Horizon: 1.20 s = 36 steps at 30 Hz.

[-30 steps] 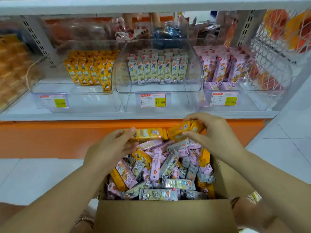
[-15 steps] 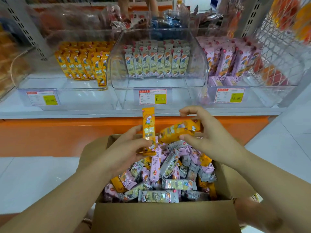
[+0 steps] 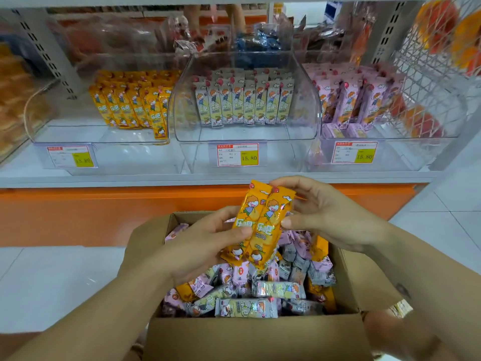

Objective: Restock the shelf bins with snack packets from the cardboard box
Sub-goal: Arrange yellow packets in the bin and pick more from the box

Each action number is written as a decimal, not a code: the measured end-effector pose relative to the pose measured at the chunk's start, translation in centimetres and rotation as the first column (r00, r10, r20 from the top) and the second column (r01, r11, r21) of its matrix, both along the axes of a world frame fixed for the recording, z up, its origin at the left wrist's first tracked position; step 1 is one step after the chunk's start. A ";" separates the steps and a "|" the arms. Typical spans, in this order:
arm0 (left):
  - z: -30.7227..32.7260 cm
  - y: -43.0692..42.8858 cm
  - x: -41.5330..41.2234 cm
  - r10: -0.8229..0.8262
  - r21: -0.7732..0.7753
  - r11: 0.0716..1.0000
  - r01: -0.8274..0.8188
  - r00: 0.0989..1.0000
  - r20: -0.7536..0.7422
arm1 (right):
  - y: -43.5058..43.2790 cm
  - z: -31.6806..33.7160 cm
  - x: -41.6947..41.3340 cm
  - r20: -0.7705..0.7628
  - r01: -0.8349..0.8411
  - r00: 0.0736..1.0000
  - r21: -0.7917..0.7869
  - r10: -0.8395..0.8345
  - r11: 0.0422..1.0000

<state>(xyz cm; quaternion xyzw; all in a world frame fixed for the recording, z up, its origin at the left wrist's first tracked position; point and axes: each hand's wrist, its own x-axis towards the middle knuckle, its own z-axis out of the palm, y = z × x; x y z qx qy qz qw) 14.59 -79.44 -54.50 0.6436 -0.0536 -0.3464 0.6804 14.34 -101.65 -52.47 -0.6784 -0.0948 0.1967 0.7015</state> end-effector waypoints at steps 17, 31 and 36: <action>7.3 5.8 2.1 0.084 0.251 0.926 -0.283 0.802 0.591 | 9.8 7.2 3.7 0.410 0.167 0.911 -0.265 -0.046 0.950; 14.5 14.8 7.6 -0.016 0.321 0.860 -0.397 0.608 0.794 | 19.4 12.2 10.0 0.814 0.291 0.565 -0.347 0.132 0.892; 14.0 16.3 10.8 -0.081 0.409 0.789 -0.459 0.581 0.810 | 20.3 10.9 13.3 0.828 0.340 0.541 -0.378 0.150 0.861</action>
